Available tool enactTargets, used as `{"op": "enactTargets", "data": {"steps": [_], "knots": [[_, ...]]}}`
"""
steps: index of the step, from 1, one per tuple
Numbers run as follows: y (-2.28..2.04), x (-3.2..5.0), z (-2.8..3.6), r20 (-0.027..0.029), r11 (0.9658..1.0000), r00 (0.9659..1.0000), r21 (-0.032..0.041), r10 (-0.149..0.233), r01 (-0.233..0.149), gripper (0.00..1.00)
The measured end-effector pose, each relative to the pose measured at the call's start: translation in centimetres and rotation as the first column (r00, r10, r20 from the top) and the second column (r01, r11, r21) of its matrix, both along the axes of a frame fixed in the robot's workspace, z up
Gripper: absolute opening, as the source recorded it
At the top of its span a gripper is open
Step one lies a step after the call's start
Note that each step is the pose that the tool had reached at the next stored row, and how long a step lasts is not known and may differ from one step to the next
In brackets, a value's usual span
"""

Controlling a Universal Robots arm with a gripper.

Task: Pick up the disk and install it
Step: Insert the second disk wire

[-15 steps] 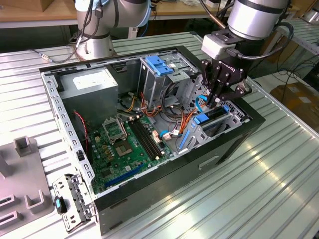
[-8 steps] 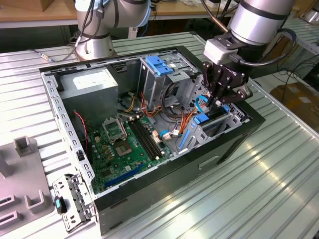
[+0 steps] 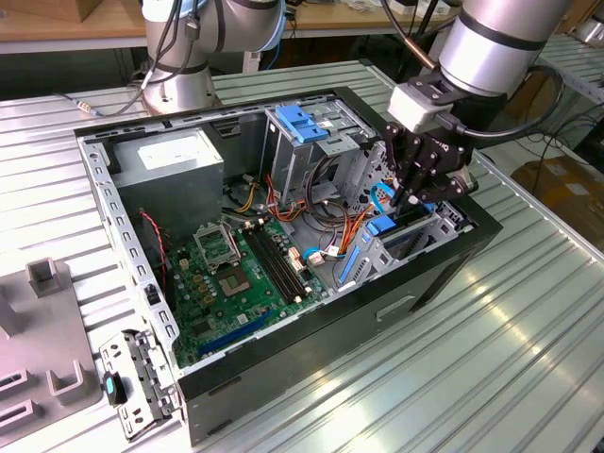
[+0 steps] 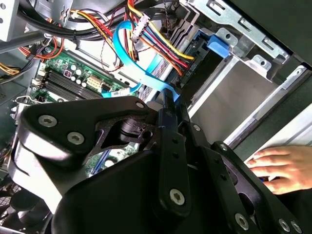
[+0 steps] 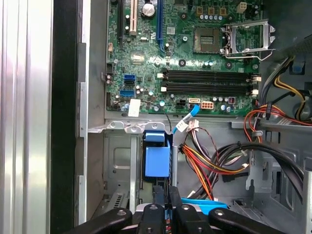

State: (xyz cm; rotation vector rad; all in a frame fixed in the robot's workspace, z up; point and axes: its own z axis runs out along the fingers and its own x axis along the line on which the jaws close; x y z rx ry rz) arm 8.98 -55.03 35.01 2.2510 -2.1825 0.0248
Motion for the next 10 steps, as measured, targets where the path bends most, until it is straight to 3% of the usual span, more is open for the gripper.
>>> {"op": "enactTargets", "data": {"steps": [10], "knots": [[-0.01, 0.14, -0.07, 0.0023, 1.0, 1.0, 0.0, -0.002, 0.002, 0.16]]}}
